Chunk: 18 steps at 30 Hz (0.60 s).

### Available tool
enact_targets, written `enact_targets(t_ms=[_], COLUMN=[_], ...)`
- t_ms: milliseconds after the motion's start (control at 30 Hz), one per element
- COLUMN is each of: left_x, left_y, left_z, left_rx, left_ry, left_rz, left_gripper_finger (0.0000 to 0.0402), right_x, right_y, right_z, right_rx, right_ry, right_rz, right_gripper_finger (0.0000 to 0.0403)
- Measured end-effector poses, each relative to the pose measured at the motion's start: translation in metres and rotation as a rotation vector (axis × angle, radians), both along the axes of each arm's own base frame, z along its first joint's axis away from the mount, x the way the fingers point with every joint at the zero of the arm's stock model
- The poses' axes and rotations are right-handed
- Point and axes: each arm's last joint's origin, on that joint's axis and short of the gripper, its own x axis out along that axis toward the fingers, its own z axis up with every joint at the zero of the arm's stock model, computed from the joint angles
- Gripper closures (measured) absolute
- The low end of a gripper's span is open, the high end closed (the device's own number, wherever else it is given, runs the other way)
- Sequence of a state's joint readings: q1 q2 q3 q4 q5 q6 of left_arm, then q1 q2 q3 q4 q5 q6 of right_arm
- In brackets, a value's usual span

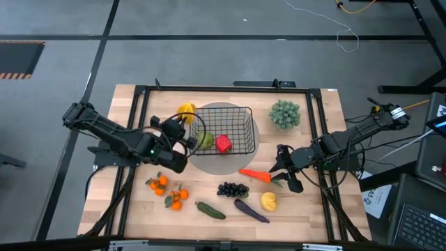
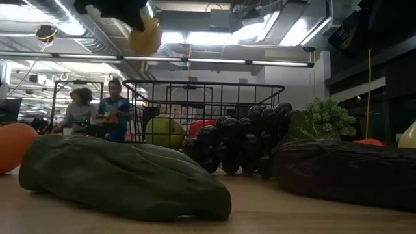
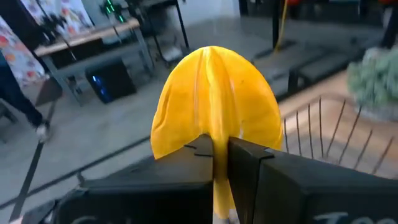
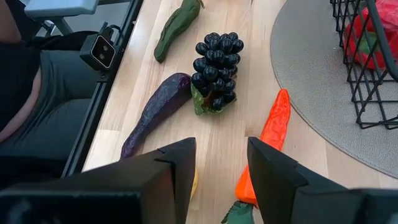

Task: Build produce basket
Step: Put the yellow starfruit into the black wire basket

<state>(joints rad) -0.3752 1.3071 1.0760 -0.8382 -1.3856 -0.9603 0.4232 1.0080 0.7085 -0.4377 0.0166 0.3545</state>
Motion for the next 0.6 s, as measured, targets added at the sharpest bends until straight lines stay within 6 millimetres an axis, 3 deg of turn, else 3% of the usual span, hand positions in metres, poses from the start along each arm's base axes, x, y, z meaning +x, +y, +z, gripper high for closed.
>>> enact_targets(t_ms=[333, 600], left_x=[0.019, 0.045], left_y=[-0.006, 0.009], left_z=[0.017, 0.003], left_rx=[0.069, 0.021], left_ry=[0.003, 0.162], left_rz=[-0.031, -0.133], left_gripper_finger=[0.0392, 0.0392], right_x=[0.000, 0.001], right_y=[0.000, 0.000], right_z=[0.000, 0.001], right_rx=[0.000, 0.005], right_ry=[0.000, -0.013], right_rz=[0.000, 0.000], right_gripper_finger=[0.0269, 0.0269])
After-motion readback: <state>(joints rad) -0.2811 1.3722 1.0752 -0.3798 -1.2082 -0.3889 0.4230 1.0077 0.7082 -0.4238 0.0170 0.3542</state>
